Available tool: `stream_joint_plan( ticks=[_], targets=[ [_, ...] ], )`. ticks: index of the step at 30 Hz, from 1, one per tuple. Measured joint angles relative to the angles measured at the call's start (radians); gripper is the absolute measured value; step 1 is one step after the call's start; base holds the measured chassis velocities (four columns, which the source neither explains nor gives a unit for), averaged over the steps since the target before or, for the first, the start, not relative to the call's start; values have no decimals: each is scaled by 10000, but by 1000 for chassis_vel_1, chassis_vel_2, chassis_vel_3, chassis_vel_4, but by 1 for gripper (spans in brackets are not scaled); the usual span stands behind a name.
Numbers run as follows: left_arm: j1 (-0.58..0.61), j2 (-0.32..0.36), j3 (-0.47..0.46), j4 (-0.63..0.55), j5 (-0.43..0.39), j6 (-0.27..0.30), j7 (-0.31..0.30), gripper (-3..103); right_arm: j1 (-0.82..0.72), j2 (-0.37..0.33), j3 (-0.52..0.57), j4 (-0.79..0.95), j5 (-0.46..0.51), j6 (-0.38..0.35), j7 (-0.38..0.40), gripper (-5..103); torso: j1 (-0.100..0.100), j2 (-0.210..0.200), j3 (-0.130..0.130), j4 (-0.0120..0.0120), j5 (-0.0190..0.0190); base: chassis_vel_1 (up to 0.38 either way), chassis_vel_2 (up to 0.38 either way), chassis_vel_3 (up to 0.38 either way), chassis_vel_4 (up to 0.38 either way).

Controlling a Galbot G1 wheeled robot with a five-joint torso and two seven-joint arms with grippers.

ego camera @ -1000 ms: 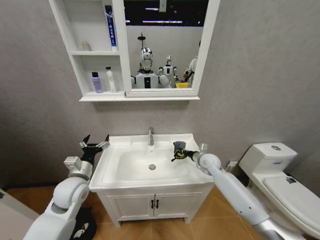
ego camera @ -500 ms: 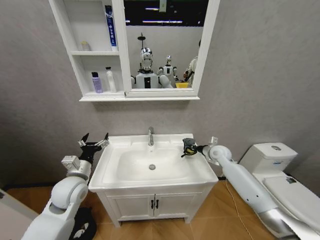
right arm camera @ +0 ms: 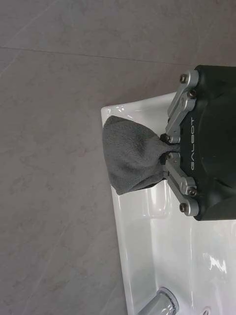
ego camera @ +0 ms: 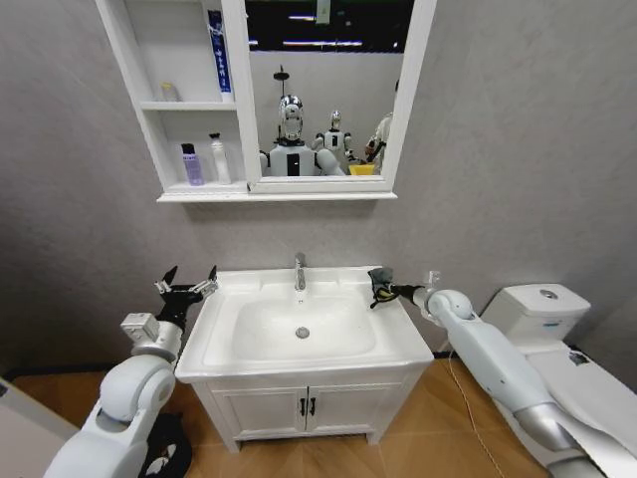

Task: Move facial cleanser and shampoo from washbasin to cabinet, then wipe washbasin with towel.

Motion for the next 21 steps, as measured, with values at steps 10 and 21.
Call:
stream_joint_plan(
  ticks=[10, 21],
  targets=[
    [133, -14, -83, -117, 12, -10, -6, 100, 491, 388, -337, -1326, -696, 265, 148, 11, 0, 0, 0, -1, 0, 0, 0, 0, 0],
    [189, -20, -110, -179, 11, -10, -11, 100, 789, 510, -775, -1536, -823, 746, -112, 50, 0, 0, 0, -1, 0, 0, 0, 0, 0]
  ],
)
